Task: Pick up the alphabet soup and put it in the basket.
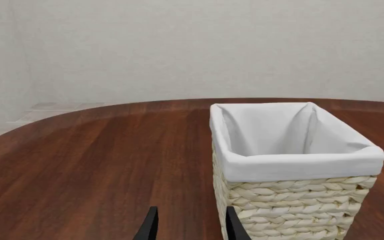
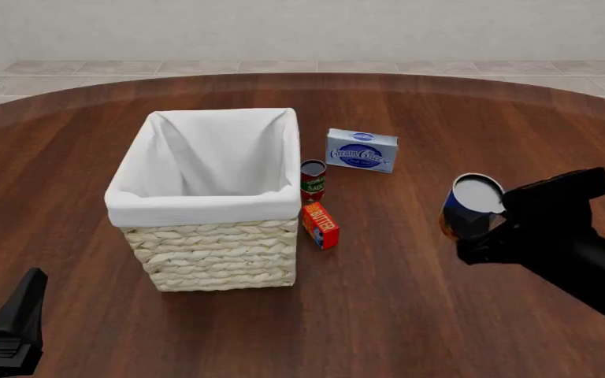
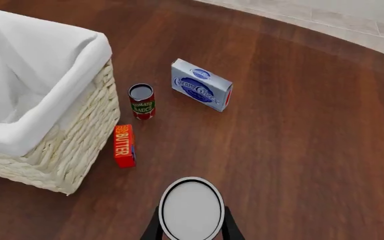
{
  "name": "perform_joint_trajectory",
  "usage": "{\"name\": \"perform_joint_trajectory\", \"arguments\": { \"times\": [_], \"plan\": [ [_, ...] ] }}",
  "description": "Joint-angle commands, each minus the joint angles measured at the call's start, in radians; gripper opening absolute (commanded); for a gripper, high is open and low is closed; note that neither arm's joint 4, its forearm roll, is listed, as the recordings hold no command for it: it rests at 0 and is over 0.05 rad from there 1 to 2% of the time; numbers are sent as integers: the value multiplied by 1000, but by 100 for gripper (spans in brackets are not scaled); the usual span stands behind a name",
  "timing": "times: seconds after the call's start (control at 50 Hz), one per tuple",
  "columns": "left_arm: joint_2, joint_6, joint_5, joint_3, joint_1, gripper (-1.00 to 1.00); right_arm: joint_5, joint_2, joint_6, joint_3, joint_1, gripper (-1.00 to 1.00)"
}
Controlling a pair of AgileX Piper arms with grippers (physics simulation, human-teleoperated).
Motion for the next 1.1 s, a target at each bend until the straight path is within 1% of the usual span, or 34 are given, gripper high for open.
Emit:
{"name": "perform_joint_trajectory", "arguments": {
  "times": [0.02,0.08,0.12,0.14,0.16,0.24,0.36,0.4,0.62,0.78,0.98,1.1],
  "plan": [
    [0,0,0,0,0,100,71,-34,-13,-75,15,-100],
    [0,0,0,0,0,100,82,-35,-16,-88,18,-100],
    [0,0,0,0,0,100,99,-34,6,-104,37,-100],
    [0,0,0,0,0,100,103,-32,4,-110,37,-100],
    [0,0,0,0,0,100,108,-34,-13,-118,33,-100],
    [0,0,0,0,0,100,130,-35,-28,-146,40,-100],
    [0,0,0,0,0,100,157,-29,-24,-182,49,-100],
    [0,0,0,0,0,100,168,-27,-12,-195,57,-100],
    [0,0,0,0,0,100,198,-18,-27,-248,67,-100],
    [0,0,0,0,0,100,204,-1,-38,-273,74,-100],
    [0,0,0,0,0,100,188,43,-46,-308,74,-100],
    [0,0,0,0,0,100,178,74,-38,-333,88,-100]
  ]
}}
